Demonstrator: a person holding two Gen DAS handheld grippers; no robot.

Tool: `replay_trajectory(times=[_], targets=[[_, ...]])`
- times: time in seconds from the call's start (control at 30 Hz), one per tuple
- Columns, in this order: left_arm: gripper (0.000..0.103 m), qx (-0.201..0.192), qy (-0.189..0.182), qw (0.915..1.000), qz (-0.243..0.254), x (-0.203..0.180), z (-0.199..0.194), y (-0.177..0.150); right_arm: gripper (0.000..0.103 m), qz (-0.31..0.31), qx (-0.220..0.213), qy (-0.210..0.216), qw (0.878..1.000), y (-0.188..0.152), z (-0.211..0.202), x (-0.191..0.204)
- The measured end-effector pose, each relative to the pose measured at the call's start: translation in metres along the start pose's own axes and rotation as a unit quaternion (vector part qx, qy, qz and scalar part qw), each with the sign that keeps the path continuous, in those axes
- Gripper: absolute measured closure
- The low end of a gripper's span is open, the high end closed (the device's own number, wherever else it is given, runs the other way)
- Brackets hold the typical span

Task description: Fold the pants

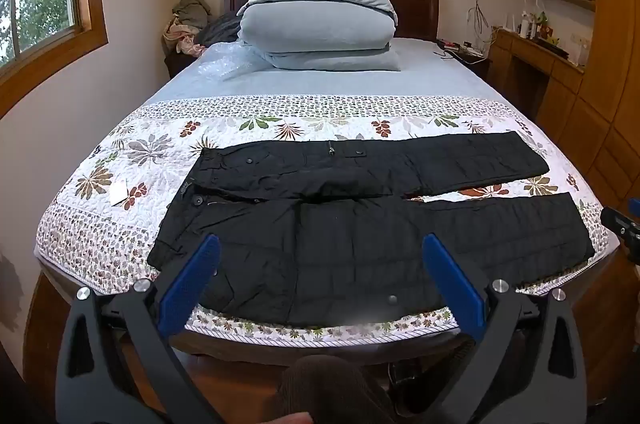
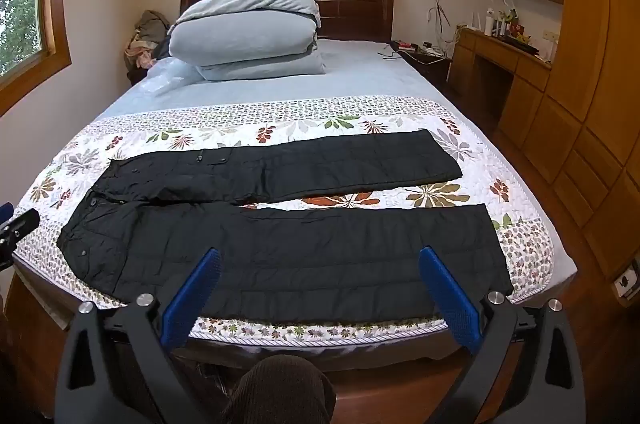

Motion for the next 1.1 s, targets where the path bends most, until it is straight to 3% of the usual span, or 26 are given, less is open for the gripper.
replay_trajectory(times=[1.1], targets=[[0.002,0.000,0.001,1.0000,-0.001,0.0025,-0.0003,-0.0012,0.003,0.006,-0.002,-0.003,1.000,0.0014,-0.0006,-0.0030]])
Point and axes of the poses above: each gripper's, at about its wrist camera, not at the fingertips, and z roughly the way its jaws point, x to its left, y to its top, the point moved 6 cm from there along z, roughly the way its jaws point, and after that the axes turned 11 degrees about -x, right-handed, at the moved point
